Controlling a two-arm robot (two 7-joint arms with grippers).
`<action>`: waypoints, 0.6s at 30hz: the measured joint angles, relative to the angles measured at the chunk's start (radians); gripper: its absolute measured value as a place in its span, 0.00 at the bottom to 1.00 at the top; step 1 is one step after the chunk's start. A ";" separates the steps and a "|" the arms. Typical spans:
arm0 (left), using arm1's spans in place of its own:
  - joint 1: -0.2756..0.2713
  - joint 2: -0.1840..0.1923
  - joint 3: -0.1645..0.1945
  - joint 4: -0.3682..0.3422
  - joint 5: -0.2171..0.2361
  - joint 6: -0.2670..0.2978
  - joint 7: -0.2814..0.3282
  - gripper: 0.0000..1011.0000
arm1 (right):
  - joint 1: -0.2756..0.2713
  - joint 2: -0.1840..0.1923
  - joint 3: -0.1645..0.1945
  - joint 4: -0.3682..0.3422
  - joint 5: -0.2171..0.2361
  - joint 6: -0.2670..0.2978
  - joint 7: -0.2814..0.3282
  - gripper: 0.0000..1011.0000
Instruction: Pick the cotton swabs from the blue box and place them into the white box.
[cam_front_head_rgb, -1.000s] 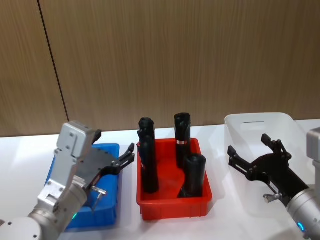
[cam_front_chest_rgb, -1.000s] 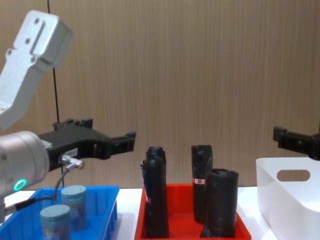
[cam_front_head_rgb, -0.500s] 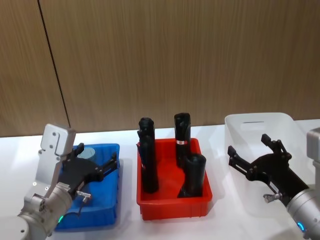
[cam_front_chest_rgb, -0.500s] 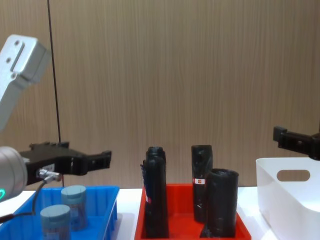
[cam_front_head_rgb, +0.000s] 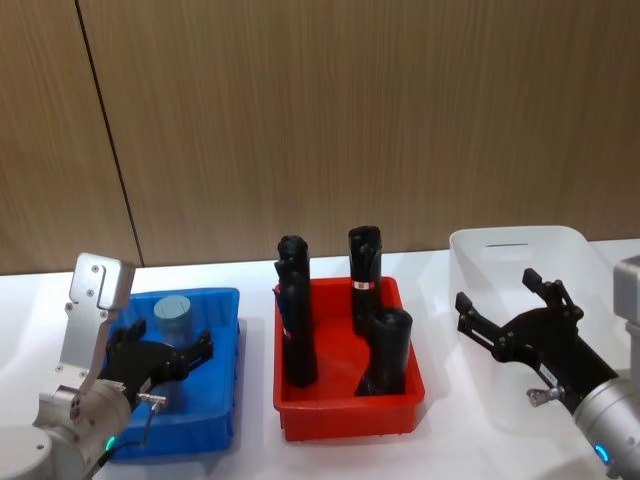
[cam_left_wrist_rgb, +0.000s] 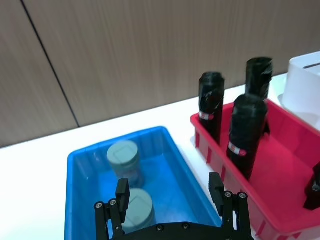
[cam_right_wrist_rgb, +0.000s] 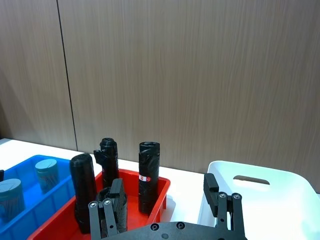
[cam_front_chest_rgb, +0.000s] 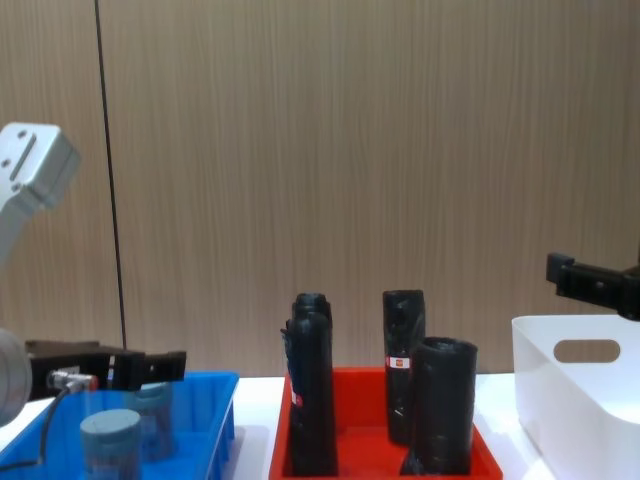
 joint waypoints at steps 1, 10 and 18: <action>-0.001 -0.002 -0.002 0.003 -0.008 0.014 0.008 0.99 | 0.000 0.000 0.000 0.000 0.000 0.000 0.000 0.99; -0.006 -0.015 -0.012 0.019 -0.055 0.083 0.065 0.99 | 0.000 0.000 0.000 0.000 0.000 0.000 0.000 0.99; -0.016 -0.028 -0.018 0.037 -0.078 0.134 0.103 0.99 | 0.000 0.000 0.000 0.000 0.000 0.000 0.000 0.99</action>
